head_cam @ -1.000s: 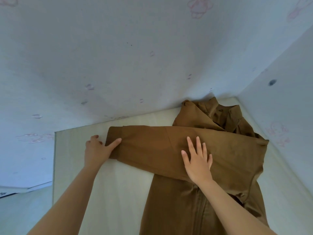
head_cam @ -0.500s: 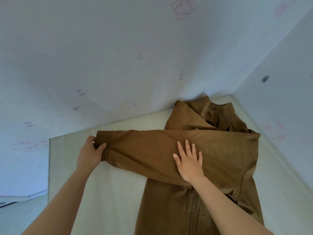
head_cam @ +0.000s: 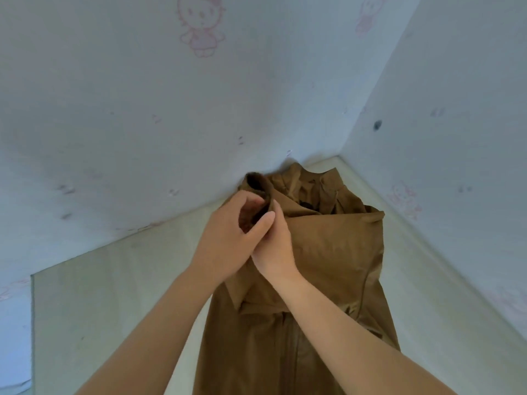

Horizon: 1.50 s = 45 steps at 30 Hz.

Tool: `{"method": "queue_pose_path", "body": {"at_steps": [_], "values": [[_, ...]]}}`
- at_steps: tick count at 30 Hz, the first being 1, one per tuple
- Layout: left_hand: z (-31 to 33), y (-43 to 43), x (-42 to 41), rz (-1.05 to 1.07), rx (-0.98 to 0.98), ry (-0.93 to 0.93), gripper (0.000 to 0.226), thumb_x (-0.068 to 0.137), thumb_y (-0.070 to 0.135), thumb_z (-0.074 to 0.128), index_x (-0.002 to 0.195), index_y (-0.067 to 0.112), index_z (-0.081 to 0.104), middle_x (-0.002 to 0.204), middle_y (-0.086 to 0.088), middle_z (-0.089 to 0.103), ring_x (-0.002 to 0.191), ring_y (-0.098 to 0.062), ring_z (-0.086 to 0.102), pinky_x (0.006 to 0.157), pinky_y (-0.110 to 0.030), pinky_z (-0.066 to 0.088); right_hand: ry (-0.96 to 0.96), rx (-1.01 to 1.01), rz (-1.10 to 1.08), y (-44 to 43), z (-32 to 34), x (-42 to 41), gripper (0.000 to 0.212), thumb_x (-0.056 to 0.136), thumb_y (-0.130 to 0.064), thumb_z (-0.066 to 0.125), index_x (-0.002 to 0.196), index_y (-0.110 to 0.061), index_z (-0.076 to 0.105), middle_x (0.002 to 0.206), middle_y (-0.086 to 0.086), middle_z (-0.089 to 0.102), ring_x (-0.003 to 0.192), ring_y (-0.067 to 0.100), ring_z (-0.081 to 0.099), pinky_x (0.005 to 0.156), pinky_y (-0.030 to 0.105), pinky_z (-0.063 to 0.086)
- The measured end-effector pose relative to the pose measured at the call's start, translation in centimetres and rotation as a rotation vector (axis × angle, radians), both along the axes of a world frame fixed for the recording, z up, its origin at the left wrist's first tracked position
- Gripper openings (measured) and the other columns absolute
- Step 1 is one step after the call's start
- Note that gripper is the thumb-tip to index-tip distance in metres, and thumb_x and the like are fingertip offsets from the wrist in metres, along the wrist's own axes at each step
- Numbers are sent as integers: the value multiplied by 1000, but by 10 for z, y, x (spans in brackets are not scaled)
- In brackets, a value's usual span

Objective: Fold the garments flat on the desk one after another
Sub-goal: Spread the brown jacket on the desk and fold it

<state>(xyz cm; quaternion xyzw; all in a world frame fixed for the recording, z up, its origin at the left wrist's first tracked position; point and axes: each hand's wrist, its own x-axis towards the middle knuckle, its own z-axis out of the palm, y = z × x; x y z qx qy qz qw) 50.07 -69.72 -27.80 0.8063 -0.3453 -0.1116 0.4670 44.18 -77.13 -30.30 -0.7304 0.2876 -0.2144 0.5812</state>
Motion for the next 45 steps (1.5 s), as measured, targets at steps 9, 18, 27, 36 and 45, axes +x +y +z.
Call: {"method": "queue_pose_path", "body": {"at_steps": [9, 18, 27, 36, 45], "values": [[-105, -42, -45, -207, 469, -99, 71, 90, 65, 39, 149, 32, 18, 159, 9, 12, 146, -13, 14, 119, -34, 12, 323, -8, -602, -106, -53, -99, 81, 88, -26, 68, 150, -24, 15, 153, 2, 27, 139, 23, 32, 114, 38, 27], [-179, -31, -36, -467, 801, -451, 105, 71, 89, 35, 143, 45, -27, 155, 9, -28, 146, -21, -19, 118, -50, -9, 1006, -768, 228, -114, -146, -149, 85, 70, -72, -29, 148, -47, -9, 161, -10, -10, 148, 22, -14, 118, 50, -7], [-155, -36, 5, -232, 542, -206, 62, 89, 68, 34, 139, 32, 41, 147, 5, 39, 135, -17, 35, 114, -40, 25, 1071, -623, 242, -114, -133, -149, 55, 100, -52, 23, 152, -40, 8, 161, -8, -7, 148, 23, -14, 115, 56, -6], [-152, -19, -110, -568, 400, -373, 52, 99, 39, 42, 148, 30, 30, 158, 7, 19, 147, -13, 10, 116, -27, 1, 993, -469, 1, -68, -116, -231, 67, 98, -43, 44, 153, -33, 7, 162, -6, 2, 149, 20, 5, 118, 42, 15], [-177, 22, -242, -980, 549, -451, 55, 100, 51, 29, 151, 37, 13, 161, 4, -10, 148, -19, -9, 120, -46, -2, 1082, -275, -399, -1, -121, -334, 56, 97, -48, 42, 147, -27, 24, 139, 1, 46, 121, 21, 50, 100, 39, 45]]}}
